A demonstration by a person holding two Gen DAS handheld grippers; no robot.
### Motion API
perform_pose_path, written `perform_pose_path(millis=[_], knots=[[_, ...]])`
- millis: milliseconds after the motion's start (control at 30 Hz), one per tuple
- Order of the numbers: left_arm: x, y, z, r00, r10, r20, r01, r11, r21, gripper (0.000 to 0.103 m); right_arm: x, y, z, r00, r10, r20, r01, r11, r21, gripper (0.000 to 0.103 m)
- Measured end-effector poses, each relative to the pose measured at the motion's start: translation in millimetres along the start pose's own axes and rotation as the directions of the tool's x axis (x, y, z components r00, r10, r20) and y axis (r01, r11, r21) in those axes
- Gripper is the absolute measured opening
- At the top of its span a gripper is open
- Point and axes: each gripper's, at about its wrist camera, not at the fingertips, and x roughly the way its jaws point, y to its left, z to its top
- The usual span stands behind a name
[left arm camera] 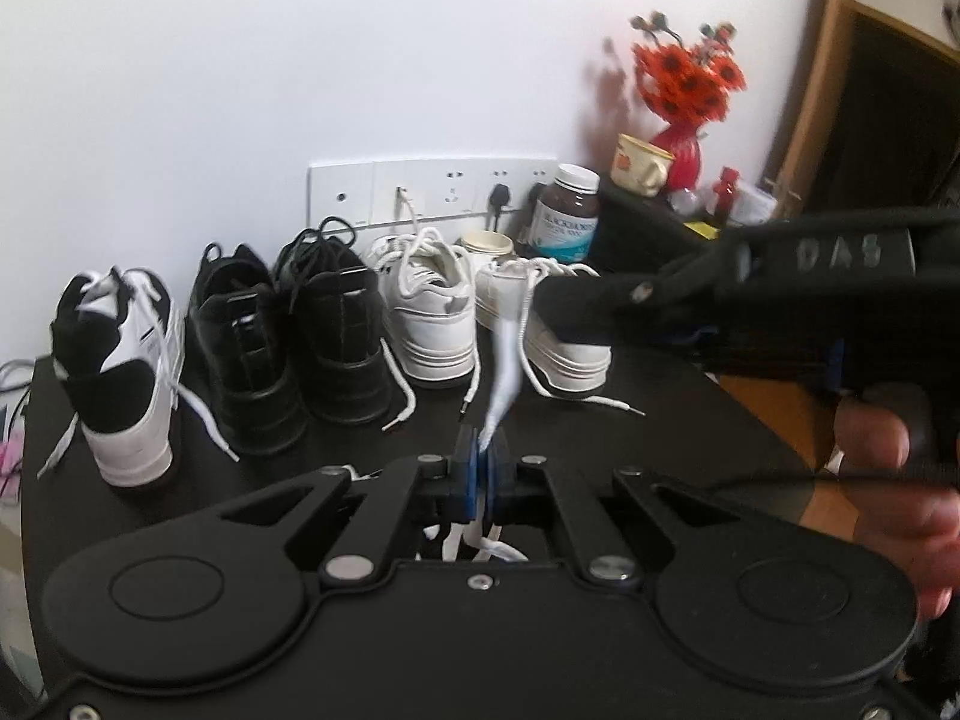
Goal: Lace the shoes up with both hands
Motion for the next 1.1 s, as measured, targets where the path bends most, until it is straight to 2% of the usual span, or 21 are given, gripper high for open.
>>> perform_pose_path(millis=[67,267,433,500,633,700,733,767,800,833,967,1100], knots=[[-1.4,3.9,-0.1,1.0,0.006,0.0,-0.006,1.0,-0.013,0.003,0.6,-4.9,0.6,1.0,0.008,-0.007,-0.008,0.999,0.039,0.026],[-2.0,1.0,-3.6,1.0,0.002,-0.014,-0.002,1.0,0.019,0.003,15.6,11.7,-7.5,0.993,0.073,-0.09,-0.077,0.997,-0.033,0.027],[-4.1,-2.4,-9.0,1.0,0.003,-0.017,-0.002,0.999,0.047,0.003,27.8,17.1,-12.8,0.987,0.079,-0.143,-0.085,0.996,-0.04,0.027],[-5.1,-1.2,-10.2,1.0,0.005,-0.016,-0.004,0.999,0.047,0.003,31.1,17.3,-14.6,0.985,0.082,-0.155,-0.088,0.995,-0.038,0.006],[-6.4,2.4,-11.3,1.0,0.015,-0.018,-0.015,0.999,0.044,0.003,34.1,16.7,-16.4,0.984,0.093,-0.149,-0.098,0.995,-0.026,0.002],[-6.0,5.0,-10.0,0.999,0.032,-0.026,-0.031,0.998,0.051,0.008,34.1,17.1,-15.5,0.988,0.086,-0.132,-0.09,0.995,-0.03,0.002],[-5.6,6.5,-8.7,0.998,0.046,-0.033,-0.044,0.997,0.059,0.016,33.5,17.3,-13.7,0.991,0.076,-0.114,-0.08,0.996,-0.037,0.002],[-6.6,10.4,-6.2,0.997,0.067,-0.033,-0.064,0.996,0.067,0.042,32.5,17.5,-11.2,0.994,0.064,-0.093,-0.068,0.997,-0.044,0.002],[-10.1,16.3,-3.2,0.996,0.087,-0.015,-0.086,0.994,0.067,0.054,30.5,17.3,-7.9,0.996,0.051,-0.067,-0.055,0.997,-0.051,0.002],[-15.0,24.1,0.1,0.995,0.103,0.012,-0.104,0.993,0.061,0.06,28.1,17.0,-4.4,0.999,0.039,-0.038,-0.041,0.998,-0.057,0.002],[-25.2,66.9,17.2,0.987,0.16,0.032,-0.16,0.987,-0.001,0.055,17.2,12.9,11.4,0.997,-0.006,0.076,0.011,0.998,-0.066,0.002],[-14.9,83.5,15.8,0.982,0.19,-0.022,-0.189,0.981,0.037,0.054,16.1,10.7,12.7,0.991,-0.057,0.122,0.069,0.993,-0.094,0.002]])
